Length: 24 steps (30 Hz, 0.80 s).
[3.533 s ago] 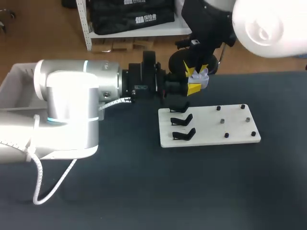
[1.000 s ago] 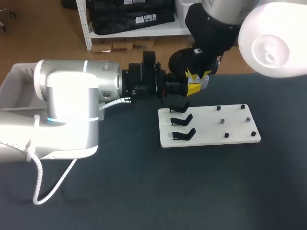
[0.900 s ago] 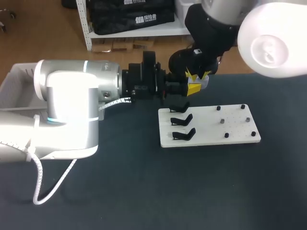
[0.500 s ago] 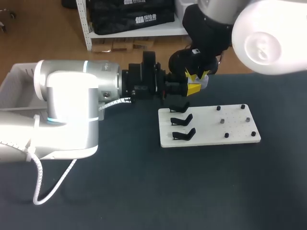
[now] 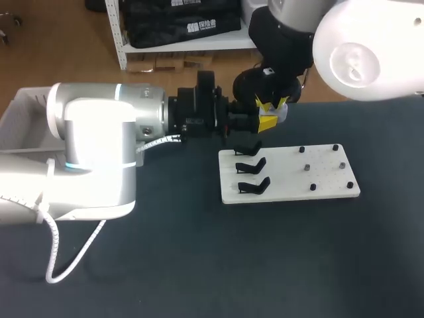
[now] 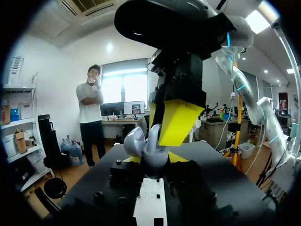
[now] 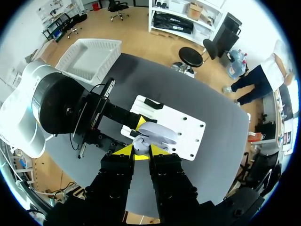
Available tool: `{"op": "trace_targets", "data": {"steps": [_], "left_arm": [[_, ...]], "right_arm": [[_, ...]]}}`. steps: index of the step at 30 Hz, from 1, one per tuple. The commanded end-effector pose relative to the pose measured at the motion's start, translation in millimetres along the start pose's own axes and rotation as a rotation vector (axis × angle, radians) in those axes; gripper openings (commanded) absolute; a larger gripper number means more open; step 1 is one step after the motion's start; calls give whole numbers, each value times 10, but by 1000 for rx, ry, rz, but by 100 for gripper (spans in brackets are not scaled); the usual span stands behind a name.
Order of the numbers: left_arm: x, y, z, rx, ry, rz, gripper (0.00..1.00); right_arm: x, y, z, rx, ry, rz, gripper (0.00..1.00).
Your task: Pick up each earbud case from the left stands, insert the matching earbuds, close the lid, and place the case in the box.
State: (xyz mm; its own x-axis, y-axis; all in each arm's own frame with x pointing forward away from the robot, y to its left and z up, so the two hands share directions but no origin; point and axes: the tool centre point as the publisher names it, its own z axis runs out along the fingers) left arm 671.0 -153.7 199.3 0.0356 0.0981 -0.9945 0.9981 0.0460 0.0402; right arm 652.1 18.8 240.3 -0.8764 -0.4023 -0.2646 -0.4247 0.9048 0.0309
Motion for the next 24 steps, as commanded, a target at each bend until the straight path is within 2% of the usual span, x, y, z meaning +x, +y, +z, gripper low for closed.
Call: {"op": "trace_targets", "data": {"steps": [1, 11, 13, 14, 15, 24], "left_arm": [[1, -15, 4, -4, -8, 4, 0], [1, -15, 4, -4, -8, 4, 0], [1, -15, 4, -4, -8, 4, 0], [1, -15, 4, -4, -8, 4, 0], [1, -15, 4, -4, -8, 4, 0], [1, -15, 4, -4, -8, 4, 0]], "right_arm": [[7, -10, 21, 4, -4, 1, 0], [56, -14, 34, 12, -8, -5, 0], [61, -10, 28, 13, -10, -6, 9], [62, -6, 24, 13, -10, -6, 21], [62, -4, 21, 13, -12, -6, 24], [62, 3, -7, 18, -21, -10, 30]]}}
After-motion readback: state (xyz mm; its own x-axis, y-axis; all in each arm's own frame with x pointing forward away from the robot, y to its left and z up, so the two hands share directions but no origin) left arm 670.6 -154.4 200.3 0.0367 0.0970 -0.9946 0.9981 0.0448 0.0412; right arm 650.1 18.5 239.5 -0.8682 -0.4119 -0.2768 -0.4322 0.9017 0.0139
